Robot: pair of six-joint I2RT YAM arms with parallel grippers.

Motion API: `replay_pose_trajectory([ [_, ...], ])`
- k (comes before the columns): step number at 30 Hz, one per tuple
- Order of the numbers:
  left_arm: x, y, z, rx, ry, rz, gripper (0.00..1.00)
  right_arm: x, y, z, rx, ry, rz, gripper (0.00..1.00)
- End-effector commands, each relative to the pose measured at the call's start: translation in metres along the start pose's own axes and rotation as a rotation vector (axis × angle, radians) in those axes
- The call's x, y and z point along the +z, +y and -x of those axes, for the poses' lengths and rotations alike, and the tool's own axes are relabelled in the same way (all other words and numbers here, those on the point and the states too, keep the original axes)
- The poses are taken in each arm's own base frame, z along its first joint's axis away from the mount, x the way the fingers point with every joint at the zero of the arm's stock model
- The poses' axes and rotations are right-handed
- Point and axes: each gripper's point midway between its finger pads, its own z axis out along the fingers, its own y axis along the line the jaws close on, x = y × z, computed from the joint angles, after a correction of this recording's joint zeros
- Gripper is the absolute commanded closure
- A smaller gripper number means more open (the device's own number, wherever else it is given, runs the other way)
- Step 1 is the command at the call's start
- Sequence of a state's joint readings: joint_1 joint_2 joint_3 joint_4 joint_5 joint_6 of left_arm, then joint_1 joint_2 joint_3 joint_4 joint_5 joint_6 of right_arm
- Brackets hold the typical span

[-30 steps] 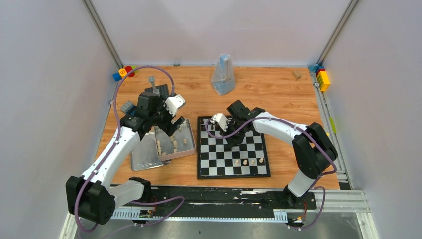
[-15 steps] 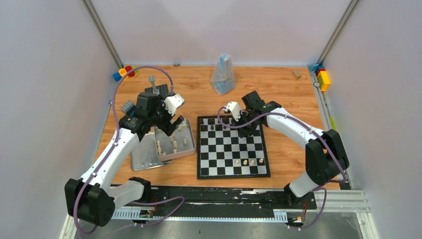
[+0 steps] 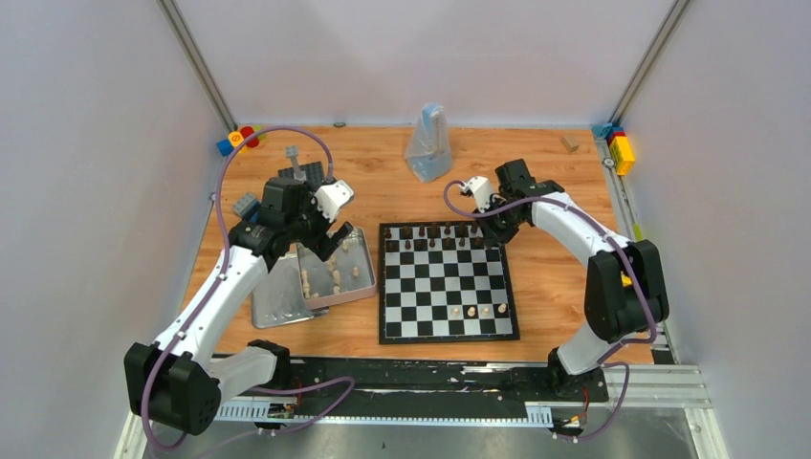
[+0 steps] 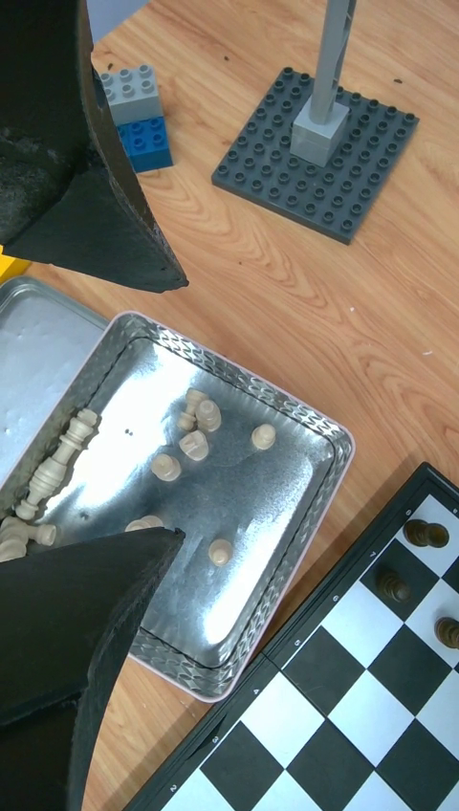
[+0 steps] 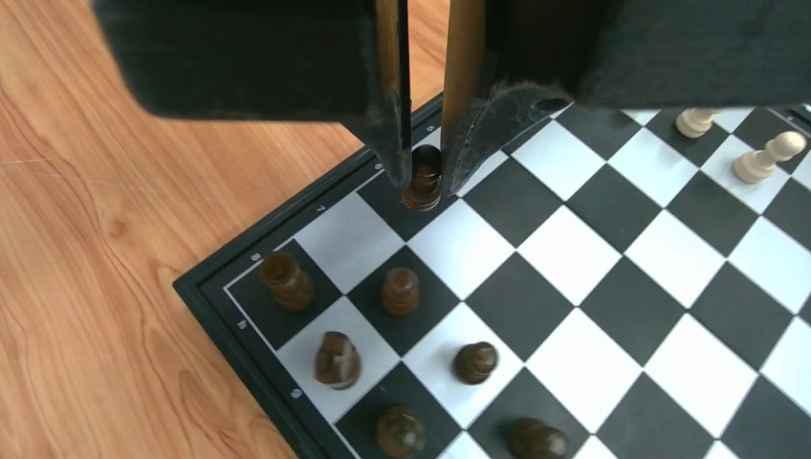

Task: Set up the chess pieces on the board
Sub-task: Place the chess piece on the chessboard.

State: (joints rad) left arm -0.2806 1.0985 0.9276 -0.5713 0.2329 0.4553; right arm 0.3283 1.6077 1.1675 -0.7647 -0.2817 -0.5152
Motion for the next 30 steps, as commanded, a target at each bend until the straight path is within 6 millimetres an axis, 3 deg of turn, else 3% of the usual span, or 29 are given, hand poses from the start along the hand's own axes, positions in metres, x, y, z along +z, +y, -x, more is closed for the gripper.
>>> replay_pose_trajectory([
  [1, -0.002, 0.005, 0.006, 0.004, -0.032, 0.024, 0.00, -0.001, -0.024, 0.009, 0.024, -0.015, -0.048, 0.98],
  [11, 0.000, 0.004, 0.004, 0.006, -0.026, 0.020, 0.00, 0.012, -0.040, 0.008, 0.052, 0.015, -0.059, 0.97],
  [30, -0.001, 0.003, 0.001, 0.010, -0.019, 0.019, 0.00, 0.021, -0.046, 0.009, 0.064, 0.021, -0.046, 0.95],
])
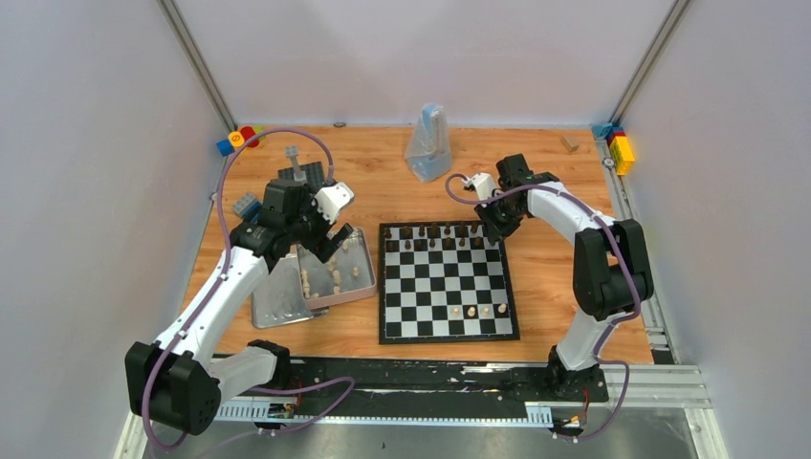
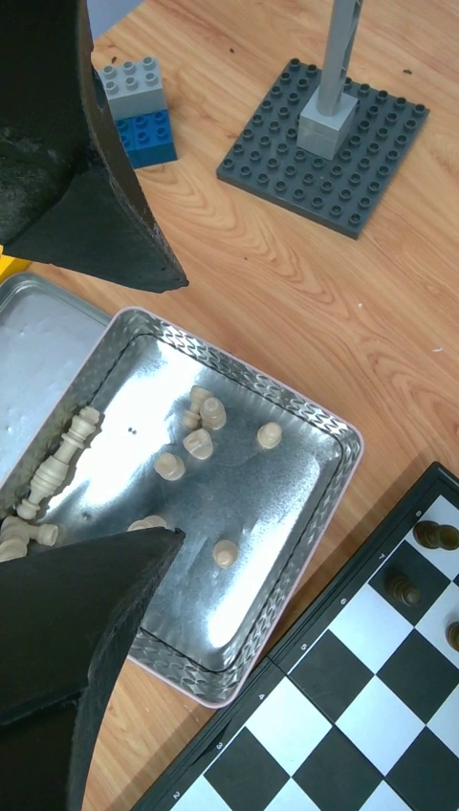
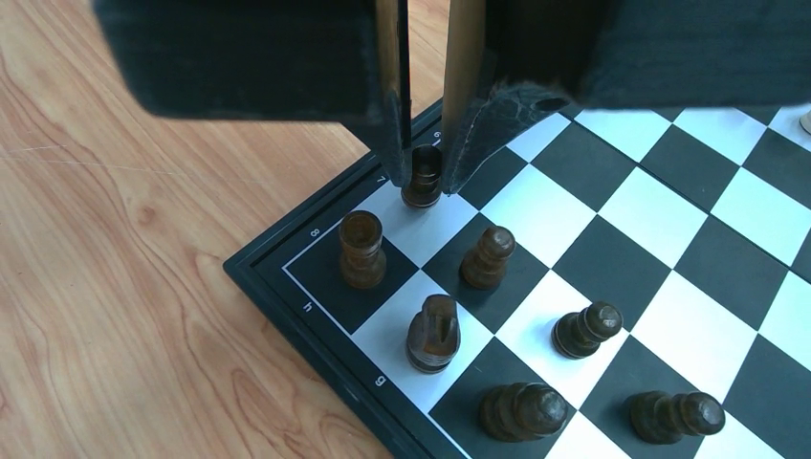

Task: Set up the chess pieces on the board
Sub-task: Place the chess piece on the chessboard.

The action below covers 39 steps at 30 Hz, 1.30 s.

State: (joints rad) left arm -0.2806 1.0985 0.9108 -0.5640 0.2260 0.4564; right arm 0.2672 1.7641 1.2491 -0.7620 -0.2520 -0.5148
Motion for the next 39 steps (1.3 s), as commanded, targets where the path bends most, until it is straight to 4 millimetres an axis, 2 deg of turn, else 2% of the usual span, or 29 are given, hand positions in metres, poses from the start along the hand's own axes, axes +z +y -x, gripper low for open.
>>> replay_pose_trajectory([
  [1, -0.0033, 0.0042, 0.0067, 0.010, -0.030, 0.018, 0.00, -0.0047, -0.0098, 0.0190, -0.008, -0.052, -0.022, 0.95],
  [27, -0.0041, 0.0028, 0.0059, 0.014, -0.031, 0.013, 0.00, 0.0039, -0.0099, 0.0170, 0.005, -0.041, -0.003, 0.90],
  [30, -0.0035, 0.0027, 0.0049, 0.014, -0.027, 0.013, 0.00, 0.0032, -0.0087, 0.0166, 0.008, -0.041, 0.000, 0.87],
  [39, -0.0034, 0.0026, 0.0048, 0.014, -0.027, 0.012, 0.00, -0.0047, -0.0079, 0.0222, 0.020, -0.064, -0.009, 0.69],
])
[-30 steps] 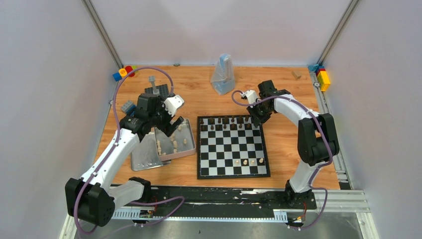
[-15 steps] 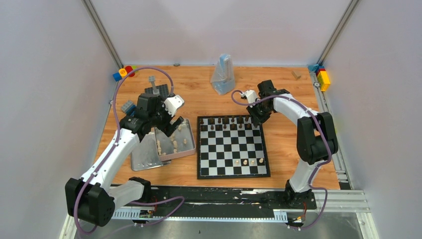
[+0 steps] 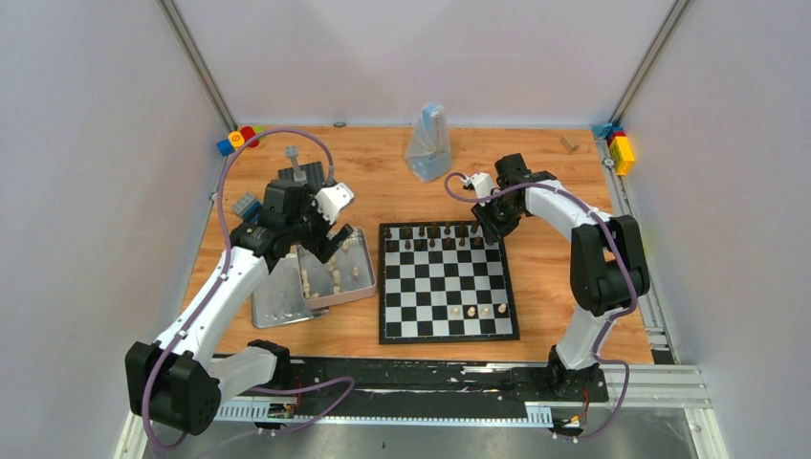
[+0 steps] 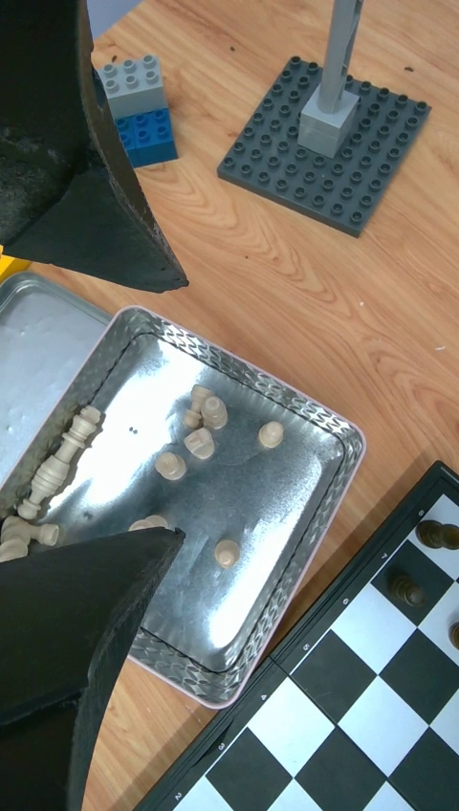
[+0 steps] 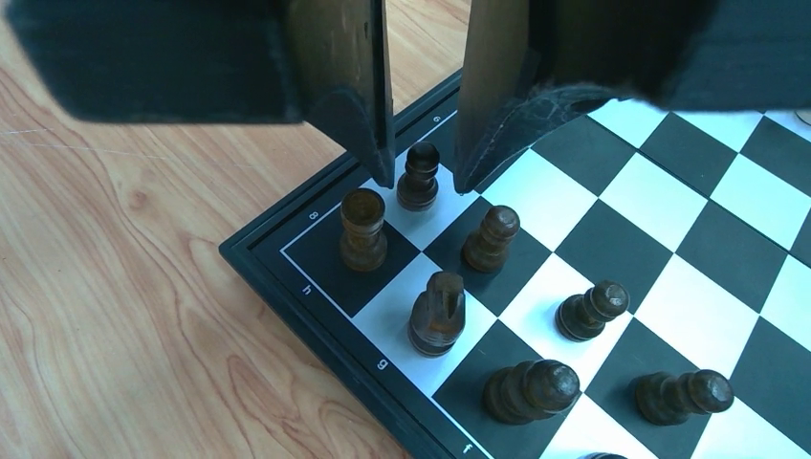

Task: Set up the chess pieces on the board
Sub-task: Place the chess piece on the chessboard, then move the storage box to the center of the board.

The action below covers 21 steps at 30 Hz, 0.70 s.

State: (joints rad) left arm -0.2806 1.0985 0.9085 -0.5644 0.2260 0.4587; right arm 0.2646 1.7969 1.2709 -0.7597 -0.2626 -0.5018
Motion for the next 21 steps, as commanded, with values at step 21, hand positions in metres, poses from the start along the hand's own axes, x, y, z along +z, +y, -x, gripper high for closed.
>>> replay_pose_trajectory([
  [21, 0.004, 0.031, -0.028, -0.038, 0.142, 0.136, 0.00, -0.077, 0.002, 0.041, -0.010, -0.191, -0.088, 0.42],
])
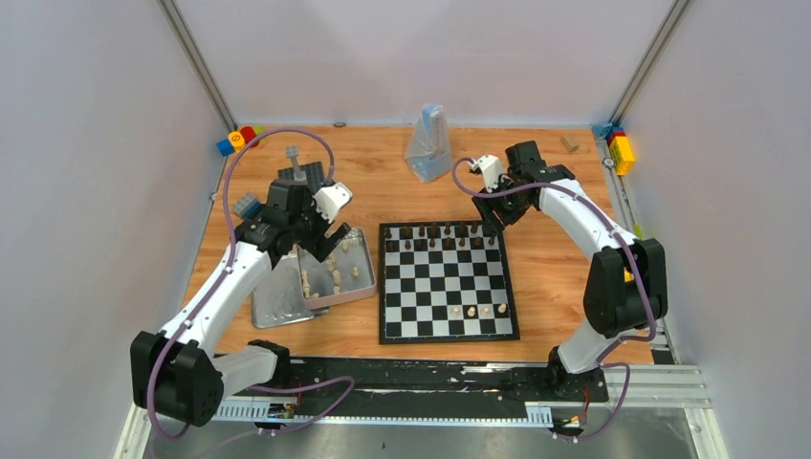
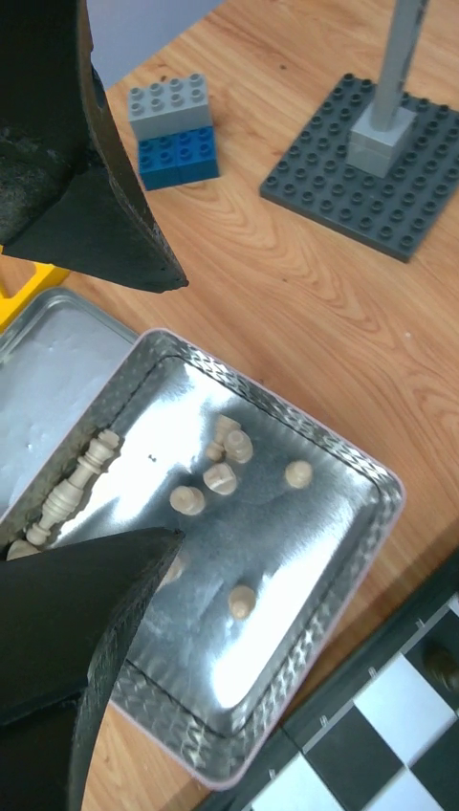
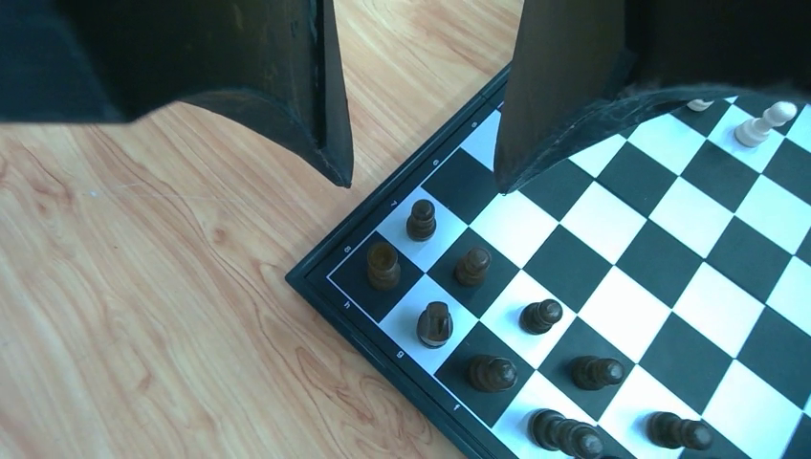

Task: Set up the chess pieces on the board
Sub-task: Move the storage box to the center of the board.

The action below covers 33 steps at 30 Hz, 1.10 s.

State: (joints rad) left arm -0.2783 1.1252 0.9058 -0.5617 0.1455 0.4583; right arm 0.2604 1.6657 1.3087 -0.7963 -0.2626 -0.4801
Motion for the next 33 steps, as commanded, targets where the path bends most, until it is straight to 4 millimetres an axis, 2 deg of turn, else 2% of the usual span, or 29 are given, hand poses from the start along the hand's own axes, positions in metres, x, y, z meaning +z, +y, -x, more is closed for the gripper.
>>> replay_pose_trajectory([
  [1, 0.002, 0.024, -0.021, -0.041, 0.109, 0.097, 0.00, -0.030, 0.001, 0.017, 0.002, -0.083, -0.032, 0.42],
  [4, 0.002, 0.034, -0.050, -0.114, 0.219, 0.109, 0.00, -0.036, 0.006, 0.014, 0.008, -0.105, -0.034, 0.41],
  [8, 0.001, 0.038, -0.082, -0.203, 0.331, 0.091, 0.00, -0.038, 0.010, 0.010, 0.014, -0.122, -0.034, 0.41],
  [12, 0.007, 0.032, -0.100, -0.255, 0.386, 0.030, 0.00, -0.033, 0.015, 0.005, 0.028, -0.124, -0.012, 0.42],
  [18, 0.025, 0.030, -0.104, -0.289, 0.421, -0.030, 0.04, -0.025, 0.020, 0.000, 0.037, -0.120, 0.013, 0.43],
  [21, 0.037, 0.036, -0.107, -0.306, 0.449, -0.029, 0.08, -0.023, 0.021, -0.002, 0.038, -0.119, 0.020, 0.43],
  [27, 0.053, 0.048, -0.108, -0.356, 0.463, -0.032, 0.21, -0.022, 0.022, -0.003, 0.035, -0.127, 0.022, 0.43],
  [33, 0.060, 0.062, -0.108, -0.393, 0.468, -0.029, 0.39, -0.023, 0.023, -0.001, 0.035, -0.139, 0.027, 0.44],
])
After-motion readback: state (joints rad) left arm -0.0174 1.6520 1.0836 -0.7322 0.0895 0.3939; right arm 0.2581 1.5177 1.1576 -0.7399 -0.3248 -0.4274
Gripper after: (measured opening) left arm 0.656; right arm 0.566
